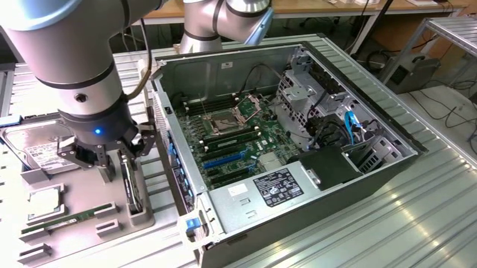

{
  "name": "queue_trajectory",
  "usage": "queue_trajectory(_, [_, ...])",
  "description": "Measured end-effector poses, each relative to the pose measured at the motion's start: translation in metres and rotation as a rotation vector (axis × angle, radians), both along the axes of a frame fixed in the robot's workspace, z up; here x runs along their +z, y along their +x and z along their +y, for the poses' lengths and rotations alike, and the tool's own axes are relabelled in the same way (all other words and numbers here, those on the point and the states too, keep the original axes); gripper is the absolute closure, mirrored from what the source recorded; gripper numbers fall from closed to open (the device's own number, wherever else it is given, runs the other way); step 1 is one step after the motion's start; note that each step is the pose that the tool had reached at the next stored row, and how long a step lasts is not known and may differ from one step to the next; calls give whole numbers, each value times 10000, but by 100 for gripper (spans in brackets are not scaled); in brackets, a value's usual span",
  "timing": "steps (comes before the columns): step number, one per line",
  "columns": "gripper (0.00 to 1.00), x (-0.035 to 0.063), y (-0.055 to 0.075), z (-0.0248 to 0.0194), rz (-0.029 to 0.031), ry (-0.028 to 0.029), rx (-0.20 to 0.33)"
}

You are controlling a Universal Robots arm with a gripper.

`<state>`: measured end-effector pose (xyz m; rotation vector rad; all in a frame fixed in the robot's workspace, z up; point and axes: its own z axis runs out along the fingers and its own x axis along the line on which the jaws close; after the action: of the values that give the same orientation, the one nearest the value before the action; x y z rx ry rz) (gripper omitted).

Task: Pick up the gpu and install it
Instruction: 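Pick up the gpu and move the gpu toward the slot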

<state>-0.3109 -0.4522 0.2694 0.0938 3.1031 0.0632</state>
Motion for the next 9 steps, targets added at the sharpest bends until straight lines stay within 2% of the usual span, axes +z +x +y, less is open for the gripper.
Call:
queue_trajectory(6, [58,-87,-3,0,-16,113,-1])
queue_trajectory(9, [58,-128,-3,-10,-16,151,0])
